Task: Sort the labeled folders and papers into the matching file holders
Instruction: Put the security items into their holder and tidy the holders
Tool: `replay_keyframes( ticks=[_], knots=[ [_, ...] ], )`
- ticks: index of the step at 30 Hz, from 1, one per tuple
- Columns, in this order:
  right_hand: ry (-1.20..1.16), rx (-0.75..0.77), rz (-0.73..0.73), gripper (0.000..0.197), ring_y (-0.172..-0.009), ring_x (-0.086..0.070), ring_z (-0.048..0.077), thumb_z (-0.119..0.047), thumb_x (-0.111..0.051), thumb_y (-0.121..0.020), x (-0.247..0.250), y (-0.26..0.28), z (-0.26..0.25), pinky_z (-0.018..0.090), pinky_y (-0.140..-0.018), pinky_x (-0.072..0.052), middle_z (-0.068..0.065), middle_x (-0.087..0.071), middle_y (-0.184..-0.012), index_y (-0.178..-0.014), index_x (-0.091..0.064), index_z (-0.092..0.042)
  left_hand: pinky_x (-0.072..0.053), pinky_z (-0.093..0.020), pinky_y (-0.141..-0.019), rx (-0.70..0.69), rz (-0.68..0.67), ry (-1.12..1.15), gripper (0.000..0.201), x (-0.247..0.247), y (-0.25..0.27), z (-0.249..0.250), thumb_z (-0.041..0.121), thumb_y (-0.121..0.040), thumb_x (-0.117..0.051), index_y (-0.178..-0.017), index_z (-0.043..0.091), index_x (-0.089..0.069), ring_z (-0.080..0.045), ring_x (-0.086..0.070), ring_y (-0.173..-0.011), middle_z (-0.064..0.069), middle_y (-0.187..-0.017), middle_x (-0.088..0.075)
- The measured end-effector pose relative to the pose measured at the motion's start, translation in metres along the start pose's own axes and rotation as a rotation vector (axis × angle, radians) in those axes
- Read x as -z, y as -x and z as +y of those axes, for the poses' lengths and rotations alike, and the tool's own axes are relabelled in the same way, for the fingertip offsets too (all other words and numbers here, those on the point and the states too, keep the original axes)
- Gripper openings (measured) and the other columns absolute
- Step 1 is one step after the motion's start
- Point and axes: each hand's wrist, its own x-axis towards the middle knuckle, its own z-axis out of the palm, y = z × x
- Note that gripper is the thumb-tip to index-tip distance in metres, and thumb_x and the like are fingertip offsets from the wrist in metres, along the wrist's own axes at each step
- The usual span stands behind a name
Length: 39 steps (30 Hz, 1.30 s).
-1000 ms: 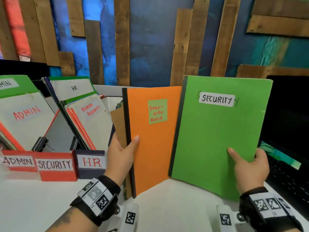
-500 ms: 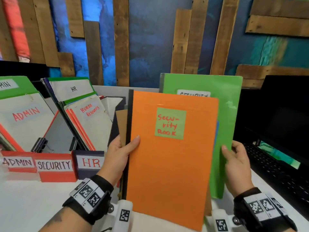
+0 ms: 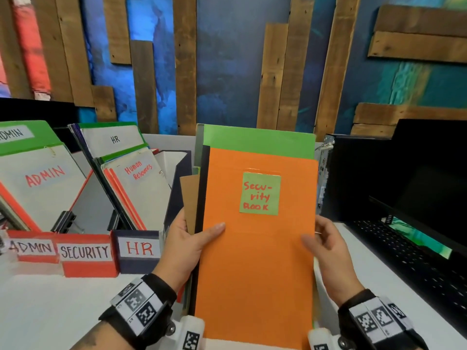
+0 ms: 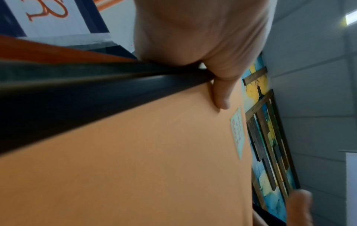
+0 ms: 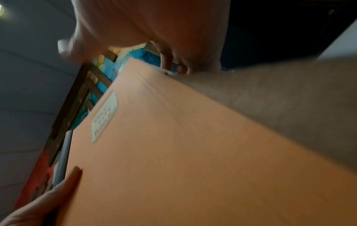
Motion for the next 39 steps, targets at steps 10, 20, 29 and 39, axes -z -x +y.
replay_keyframes(
  ticks=[10, 20, 29, 39],
  knots=[
    [0.056, 0.129, 0.087, 0.03, -0.074, -0.072, 0.019, -0.004, -0.083, -0.076, 0.001, -0.004, -0.007, 0.025, -0.067, -0.059, 0.011, -0.075, -0.081, -0.096, -0.062, -0.001, -0.06, -0.024, -0.077, -0.195, 0.118, 0.004, 0.056, 0.008, 0.0, 0.009, 0.038, -0.068, -0.087, -0.116, 0.022, -0.064, -0.014, -0.073, -0.102, 0.005, -0.11, -0.077],
    [0.086, 0.146, 0.437, 0.019, -0.077, -0.07, 0.022, -0.026, -0.068, -0.095, 0.01, -0.006, 0.001, 0.039, -0.074, -0.055, 0.002, -0.074, -0.077, -0.1, -0.051, -0.019, -0.061, -0.041, -0.082, 0.011, 0.052, -0.079, 0.053, 0.016, -0.004, 0.006, 0.021, -0.077, -0.081, -0.126, 0.028, -0.06, -0.017, -0.072, -0.103, 0.006, -0.113, -0.074],
    [-0.033, -0.039, 0.121, 0.041, -0.094, -0.075, 0.028, 0.004, -0.08, -0.078, -0.003, -0.008, -0.021, 0.047, -0.082, -0.06, 0.007, -0.078, -0.104, -0.112, -0.068, -0.015, -0.06, -0.026, -0.072, 0.056, 0.006, -0.073, 0.049, 0.017, -0.007, 0.009, 0.016, -0.081, -0.077, -0.123, 0.031, -0.058, -0.011, -0.073, -0.098, 0.009, -0.108, -0.075],
    [-0.068, 0.433, 0.299, 0.037, -0.099, -0.073, 0.019, -0.001, -0.082, -0.077, -0.012, -0.088, -0.141, 0.041, -0.09, -0.059, 0.008, -0.074, -0.11, -0.103, -0.066, -0.021, -0.061, -0.037, -0.082, 0.115, -0.051, -0.096, 0.045, 0.014, -0.006, 0.016, 0.021, -0.084, -0.073, -0.126, 0.028, -0.06, -0.019, -0.073, -0.104, 0.005, -0.114, -0.075]
  ],
)
